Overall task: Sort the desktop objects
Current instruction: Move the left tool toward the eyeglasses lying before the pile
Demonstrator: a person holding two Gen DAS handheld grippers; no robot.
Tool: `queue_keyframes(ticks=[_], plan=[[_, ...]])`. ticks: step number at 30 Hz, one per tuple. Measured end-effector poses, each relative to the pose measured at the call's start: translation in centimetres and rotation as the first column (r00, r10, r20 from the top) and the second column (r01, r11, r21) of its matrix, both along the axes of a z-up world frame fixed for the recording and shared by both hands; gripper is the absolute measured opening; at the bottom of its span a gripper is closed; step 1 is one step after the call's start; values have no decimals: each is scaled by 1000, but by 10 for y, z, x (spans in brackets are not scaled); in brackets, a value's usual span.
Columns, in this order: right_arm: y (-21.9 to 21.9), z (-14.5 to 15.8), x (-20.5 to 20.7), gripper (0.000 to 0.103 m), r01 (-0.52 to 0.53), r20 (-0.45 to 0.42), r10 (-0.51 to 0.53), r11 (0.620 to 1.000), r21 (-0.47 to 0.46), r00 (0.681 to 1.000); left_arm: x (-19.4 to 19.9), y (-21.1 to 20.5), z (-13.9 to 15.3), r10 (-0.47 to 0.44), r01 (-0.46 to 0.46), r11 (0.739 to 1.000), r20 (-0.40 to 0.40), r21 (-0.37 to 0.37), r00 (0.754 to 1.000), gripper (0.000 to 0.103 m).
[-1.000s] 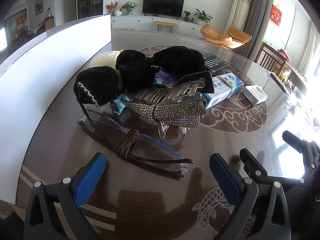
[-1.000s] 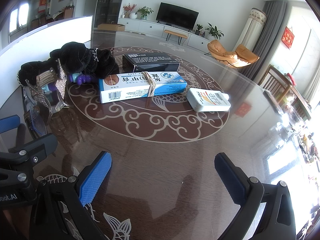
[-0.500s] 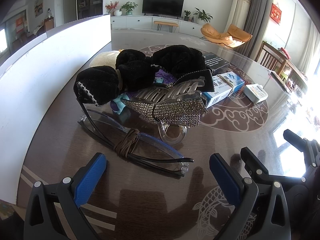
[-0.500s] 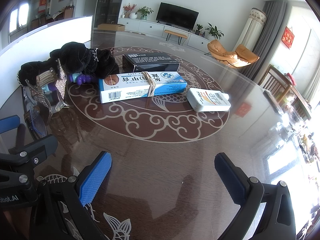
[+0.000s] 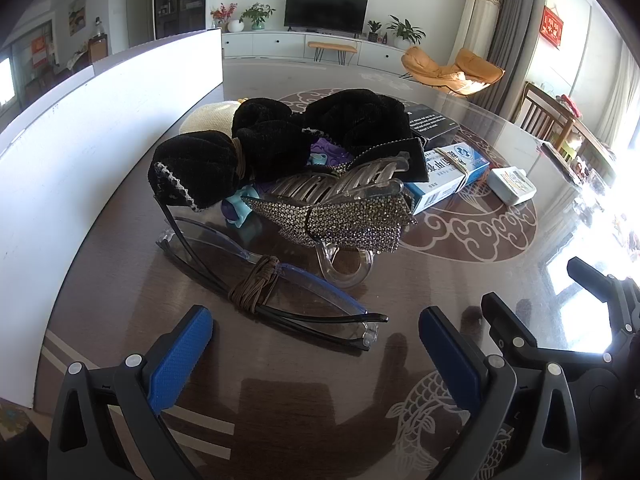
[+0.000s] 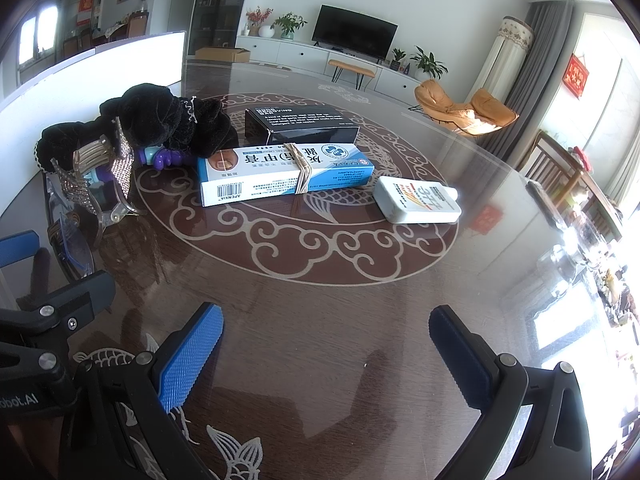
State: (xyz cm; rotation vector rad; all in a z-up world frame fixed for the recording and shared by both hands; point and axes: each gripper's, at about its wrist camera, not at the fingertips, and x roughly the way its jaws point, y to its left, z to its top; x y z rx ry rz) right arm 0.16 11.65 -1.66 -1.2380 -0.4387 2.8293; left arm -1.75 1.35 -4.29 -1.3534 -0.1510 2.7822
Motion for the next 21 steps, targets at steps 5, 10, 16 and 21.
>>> queue_keyframes(ticks=[5,10,16,21], plan=[[0,0,0,103,0,0,0,1000,1,1000,0,0,0,0,0,1000,0,0,1000,103],[0,0,0,103,0,-1,0,1000,3,1000,0,-1,0,1,-1,1000,3,0,1000,103],[0,1,0,103,1,3,-1,1000,-4,1000,7,-50,9,173,-170,975,-10,146,985,103],[0,1,0,103,1,-1,-1,1000,2,1000,12,-73,8,281,-277,948,-2,159,960,103]])
